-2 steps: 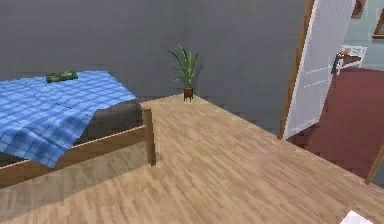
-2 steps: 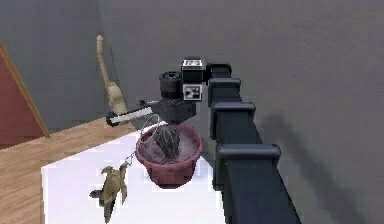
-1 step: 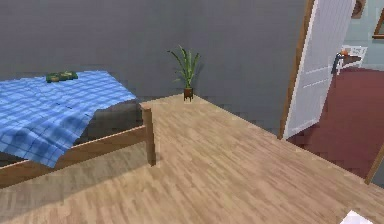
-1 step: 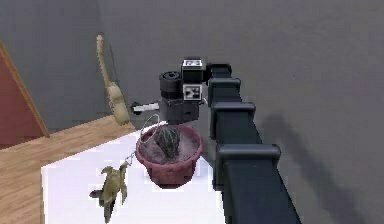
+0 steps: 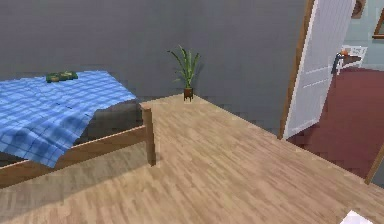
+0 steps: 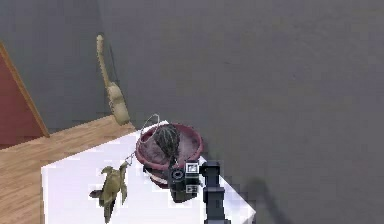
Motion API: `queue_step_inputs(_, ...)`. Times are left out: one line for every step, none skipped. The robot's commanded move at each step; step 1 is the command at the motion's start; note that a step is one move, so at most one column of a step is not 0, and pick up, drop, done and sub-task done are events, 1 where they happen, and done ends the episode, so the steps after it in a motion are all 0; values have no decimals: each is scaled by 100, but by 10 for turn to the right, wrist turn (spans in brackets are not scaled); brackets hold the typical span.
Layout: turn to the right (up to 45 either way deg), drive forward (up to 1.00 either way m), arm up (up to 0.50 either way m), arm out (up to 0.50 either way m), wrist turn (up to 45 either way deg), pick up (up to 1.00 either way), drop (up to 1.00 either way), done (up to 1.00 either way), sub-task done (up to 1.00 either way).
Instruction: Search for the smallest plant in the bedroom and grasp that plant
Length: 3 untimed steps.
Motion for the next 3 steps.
queue_step_inputs(0, 0, 0, 0, 0, 100, 0, 0, 0)
queue_step_inputs(0, 0, 10, 0, 0, 0, 0, 0, 0)
queue_step_inputs(0, 0, 0, 0, 0, 0, 0, 100, 0)
